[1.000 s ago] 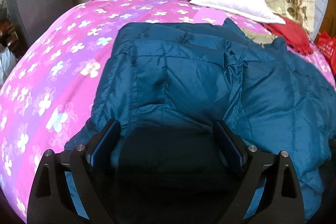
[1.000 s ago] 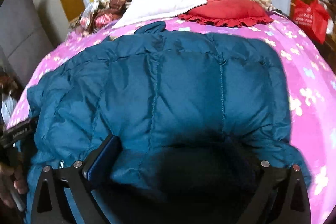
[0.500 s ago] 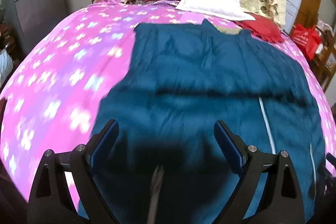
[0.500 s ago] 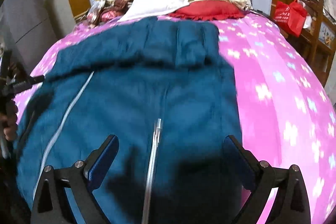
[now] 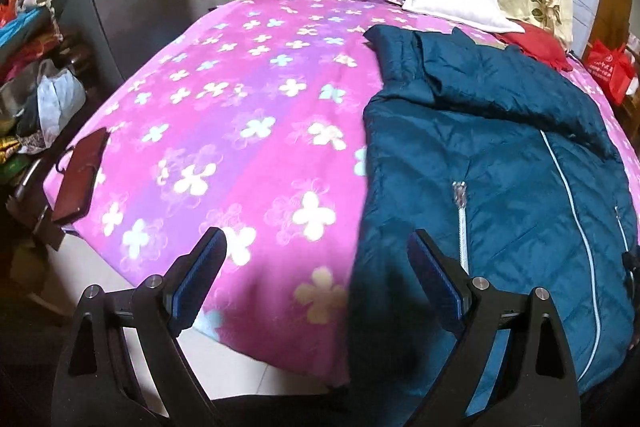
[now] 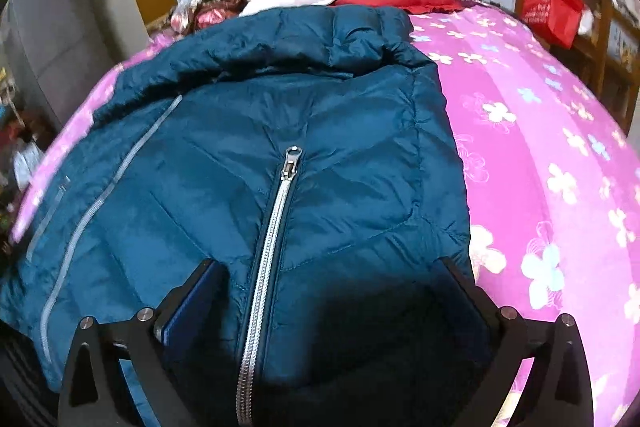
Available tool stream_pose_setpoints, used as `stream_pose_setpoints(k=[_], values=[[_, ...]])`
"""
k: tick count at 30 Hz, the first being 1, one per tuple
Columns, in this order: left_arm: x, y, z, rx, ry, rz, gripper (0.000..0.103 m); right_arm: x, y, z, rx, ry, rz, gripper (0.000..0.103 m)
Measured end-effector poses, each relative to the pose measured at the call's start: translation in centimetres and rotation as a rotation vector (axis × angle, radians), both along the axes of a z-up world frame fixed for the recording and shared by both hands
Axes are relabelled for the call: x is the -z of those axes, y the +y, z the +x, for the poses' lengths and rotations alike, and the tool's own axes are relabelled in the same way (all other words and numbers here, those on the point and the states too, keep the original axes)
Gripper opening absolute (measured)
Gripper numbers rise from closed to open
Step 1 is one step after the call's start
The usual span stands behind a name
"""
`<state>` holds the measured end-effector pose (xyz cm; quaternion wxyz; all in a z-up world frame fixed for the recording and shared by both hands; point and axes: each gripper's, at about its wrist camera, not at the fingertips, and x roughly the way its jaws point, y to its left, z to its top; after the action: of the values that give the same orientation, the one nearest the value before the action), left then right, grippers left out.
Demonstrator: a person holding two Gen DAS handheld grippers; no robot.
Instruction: Fold large clothes
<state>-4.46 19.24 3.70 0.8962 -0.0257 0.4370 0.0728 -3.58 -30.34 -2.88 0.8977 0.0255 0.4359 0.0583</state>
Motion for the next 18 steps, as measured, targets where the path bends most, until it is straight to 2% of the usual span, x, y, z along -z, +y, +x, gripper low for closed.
stream_pose_setpoints(k=[5, 9, 11, 14, 16, 18], values=[[3.3, 0.2, -0.3, 0.052, 0.048, -0.104, 0.092, 0.1, -0.1, -0.1, 0.001, 0.001, -0.001, 0.103], [4.7, -0.4, -1.7, 0.116, 0.080, -0.145, 0.092, 0.0, -0.1, -0.1, -0.005, 0.008, -0.002, 0.103], [5.5, -0.5, -2.7, 0.161, 0.099, -0.169, 0.092, -0.7, -0.6, -0.4, -0.005, -0.001, 0.032, 0.102], [5.7, -0.5, -4.5, 0.197, 0.075, -0.171, 0.092, -2.9, -3.2, -2.7, 0.053, -0.090, 0.126, 0.102], [5.6, -0.8, -5.4, 0.259, 0.065, -0.229, 0.092, -3.6, -5.0, -4.2, 0.102, -0.098, 0.122, 0.102], [5.7, -1.0, -6.1, 0.353, 0.036, -0.318, 0.092, -3.3, -6.5, -5.9, 0.119, -0.066, 0.128, 0.102]])
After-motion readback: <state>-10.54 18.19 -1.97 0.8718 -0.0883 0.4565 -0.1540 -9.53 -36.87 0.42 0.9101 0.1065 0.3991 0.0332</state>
